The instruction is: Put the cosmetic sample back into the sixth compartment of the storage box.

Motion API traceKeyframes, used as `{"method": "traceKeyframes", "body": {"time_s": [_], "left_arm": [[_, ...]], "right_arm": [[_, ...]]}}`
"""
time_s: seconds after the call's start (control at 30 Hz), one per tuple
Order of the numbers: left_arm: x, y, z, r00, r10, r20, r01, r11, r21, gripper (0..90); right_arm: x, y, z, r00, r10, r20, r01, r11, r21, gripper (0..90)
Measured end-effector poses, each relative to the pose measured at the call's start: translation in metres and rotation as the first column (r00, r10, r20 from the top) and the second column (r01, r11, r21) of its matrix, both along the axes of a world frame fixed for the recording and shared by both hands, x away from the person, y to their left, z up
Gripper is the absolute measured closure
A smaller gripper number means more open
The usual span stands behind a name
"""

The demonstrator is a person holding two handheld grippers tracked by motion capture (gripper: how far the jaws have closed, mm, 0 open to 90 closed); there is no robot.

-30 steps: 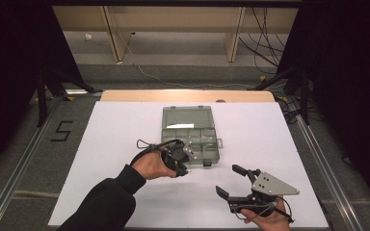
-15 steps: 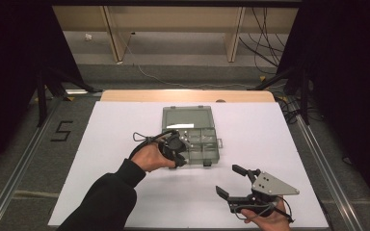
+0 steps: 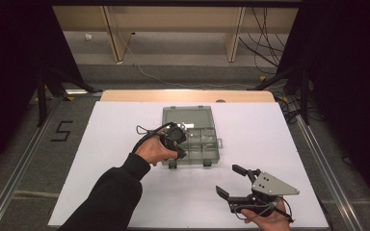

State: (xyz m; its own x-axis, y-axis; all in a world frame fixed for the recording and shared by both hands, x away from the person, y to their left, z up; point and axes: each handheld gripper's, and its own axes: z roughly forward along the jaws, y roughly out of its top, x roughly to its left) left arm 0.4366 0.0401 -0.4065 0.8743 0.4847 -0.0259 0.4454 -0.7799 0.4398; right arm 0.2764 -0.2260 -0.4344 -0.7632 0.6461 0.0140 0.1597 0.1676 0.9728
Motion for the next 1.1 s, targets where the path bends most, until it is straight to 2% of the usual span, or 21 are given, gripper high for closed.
{"method": "traceKeyframes", "body": {"time_s": [0.03, 0.1, 0.13, 0.2, 0.3, 0.4, 0.77, 1.1], "left_arm": [[0.001, 0.0, 0.0, 0.9999, 0.013, -0.004, -0.013, 0.9999, -0.007, 80.5], [0.005, 0.001, 0.0, 0.9993, 0.037, -0.011, -0.037, 0.9992, -0.011, 80.5], [0.007, 0.001, -0.001, 0.9989, 0.045, -0.012, -0.045, 0.9989, -0.01, 80.5], [0.01, 0.001, -0.001, 0.9977, 0.063, -0.024, -0.064, 0.9978, -0.02, 80.5], [0.014, -0.001, -0.002, 0.9965, 0.077, -0.032, -0.078, 0.9969, -0.011, 80.5], [0.018, -0.002, -0.003, 0.9948, 0.093, -0.042, -0.093, 0.9955, -0.014, 80.5], [0.027, -0.004, -0.008, 0.9864, 0.143, -0.08, -0.145, 0.9891, -0.024, 80.4], [0.032, -0.005, -0.013, 0.9818, 0.162, -0.099, -0.165, 0.986, -0.023, 80.4]], "right_arm": [[-0.002, 0.001, 0.001, 0.9991, 0.009, -0.042, -0.009, 0.9999, 0.009, 16.0], [-0.003, 0.0, 0.001, 0.9989, 0.006, -0.046, -0.006, 1.0, 0.005, 16.1], [-0.001, 0.0, 0.001, 0.9999, 0.005, -0.013, -0.005, 1.0, 0.0, 16.0], [-0.001, 0.0, 0.001, 0.9999, 0.004, -0.013, -0.004, 1.0, -0.002, 16.0], [0.0, 0.0, 0.0, 1.0, 0.004, -0.007, -0.004, 1.0, -0.001, 16.1], [-0.002, 0.0, 0.001, 0.999, 0.006, -0.044, -0.005, 1.0, 0.007, 16.1], [-0.002, 0.0, 0.0, 0.9993, 0.003, -0.038, -0.003, 1.0, 0.008, 16.0], [-0.002, 0.0, 0.0, 0.9992, 0.004, -0.039, -0.004, 0.9999, 0.011, 16.0]]}}
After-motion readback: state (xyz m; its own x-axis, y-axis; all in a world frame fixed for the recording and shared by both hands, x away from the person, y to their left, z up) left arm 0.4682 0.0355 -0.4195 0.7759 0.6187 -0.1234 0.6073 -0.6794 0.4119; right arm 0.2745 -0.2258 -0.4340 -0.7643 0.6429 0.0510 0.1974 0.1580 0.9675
